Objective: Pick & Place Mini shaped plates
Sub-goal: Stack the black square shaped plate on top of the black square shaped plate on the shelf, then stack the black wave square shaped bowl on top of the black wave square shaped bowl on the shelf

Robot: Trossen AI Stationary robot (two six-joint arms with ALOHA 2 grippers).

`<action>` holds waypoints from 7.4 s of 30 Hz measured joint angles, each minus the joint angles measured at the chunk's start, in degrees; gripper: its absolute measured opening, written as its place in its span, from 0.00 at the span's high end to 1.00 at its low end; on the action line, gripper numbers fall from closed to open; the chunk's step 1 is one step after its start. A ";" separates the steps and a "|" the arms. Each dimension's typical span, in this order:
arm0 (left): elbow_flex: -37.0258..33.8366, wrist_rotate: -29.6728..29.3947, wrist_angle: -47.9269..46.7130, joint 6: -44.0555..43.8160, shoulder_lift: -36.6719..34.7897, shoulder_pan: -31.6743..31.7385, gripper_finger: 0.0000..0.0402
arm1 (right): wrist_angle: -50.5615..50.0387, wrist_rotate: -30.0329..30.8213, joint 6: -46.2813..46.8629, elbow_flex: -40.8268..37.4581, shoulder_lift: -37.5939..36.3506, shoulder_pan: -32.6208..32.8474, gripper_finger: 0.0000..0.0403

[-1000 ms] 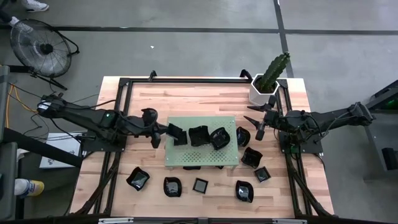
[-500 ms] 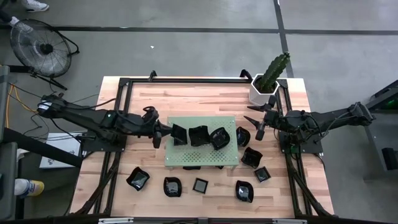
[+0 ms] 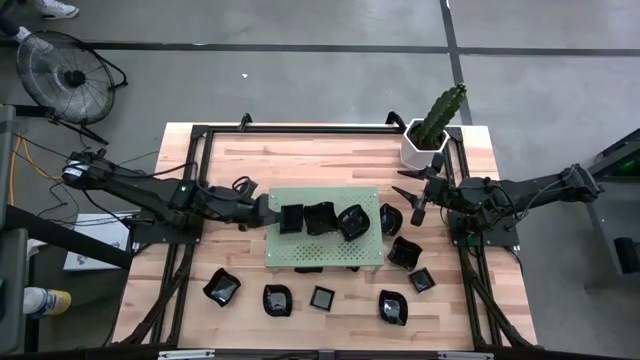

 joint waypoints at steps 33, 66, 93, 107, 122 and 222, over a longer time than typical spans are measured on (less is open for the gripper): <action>-0.02 4.52 -8.51 -21.67 1.04 -0.02 1.00 | 0.00 -0.01 -0.02 -0.01 -0.01 -0.01 0.52; -0.02 0.34 -9.08 -14.03 2.57 0.02 0.87 | 0.00 0.01 -0.02 0.01 0.00 -0.02 0.52; 0.00 -0.46 -6.86 -13.62 2.75 0.00 0.78 | 0.00 0.00 0.00 -0.01 0.01 -0.01 0.52; 0.00 0.66 -8.99 -15.15 1.35 -0.02 0.78 | 0.00 0.00 0.00 -0.01 0.02 0.00 0.52; -0.02 1.38 -13.01 -15.36 -2.04 -1.02 0.78 | -0.02 0.01 0.00 -0.01 0.02 -0.02 0.52; -0.92 20.48 -43.32 61.76 15.73 -35.70 0.78 | 0.00 0.02 0.00 0.00 0.01 0.00 0.52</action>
